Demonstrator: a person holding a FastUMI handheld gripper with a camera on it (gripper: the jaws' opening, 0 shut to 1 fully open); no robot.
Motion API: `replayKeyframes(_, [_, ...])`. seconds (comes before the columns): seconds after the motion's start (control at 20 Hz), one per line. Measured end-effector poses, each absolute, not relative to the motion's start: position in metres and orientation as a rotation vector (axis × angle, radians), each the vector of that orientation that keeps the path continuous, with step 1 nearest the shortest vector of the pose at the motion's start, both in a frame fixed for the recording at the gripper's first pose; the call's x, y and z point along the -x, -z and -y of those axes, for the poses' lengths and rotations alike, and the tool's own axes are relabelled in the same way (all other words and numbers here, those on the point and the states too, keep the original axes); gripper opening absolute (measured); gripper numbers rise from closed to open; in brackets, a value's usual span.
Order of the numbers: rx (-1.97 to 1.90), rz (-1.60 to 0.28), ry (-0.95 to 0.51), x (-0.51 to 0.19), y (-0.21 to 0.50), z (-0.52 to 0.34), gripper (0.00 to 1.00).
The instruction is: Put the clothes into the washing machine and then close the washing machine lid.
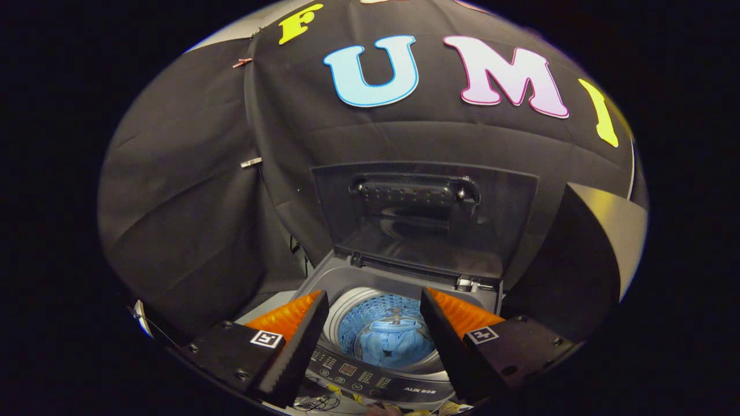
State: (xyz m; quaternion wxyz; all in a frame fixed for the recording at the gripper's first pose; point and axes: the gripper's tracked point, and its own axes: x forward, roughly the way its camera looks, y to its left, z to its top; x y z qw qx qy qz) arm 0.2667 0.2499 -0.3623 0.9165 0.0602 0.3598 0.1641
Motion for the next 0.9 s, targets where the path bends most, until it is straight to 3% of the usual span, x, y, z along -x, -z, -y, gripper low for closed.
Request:
replayKeyframes(0.55, [-0.135,-0.51,-0.294,-0.298,0.285,-0.225,0.99])
replayKeyframes(0.9, [-0.104,-0.416,-0.198,-0.353,0.286,-0.224,0.98])
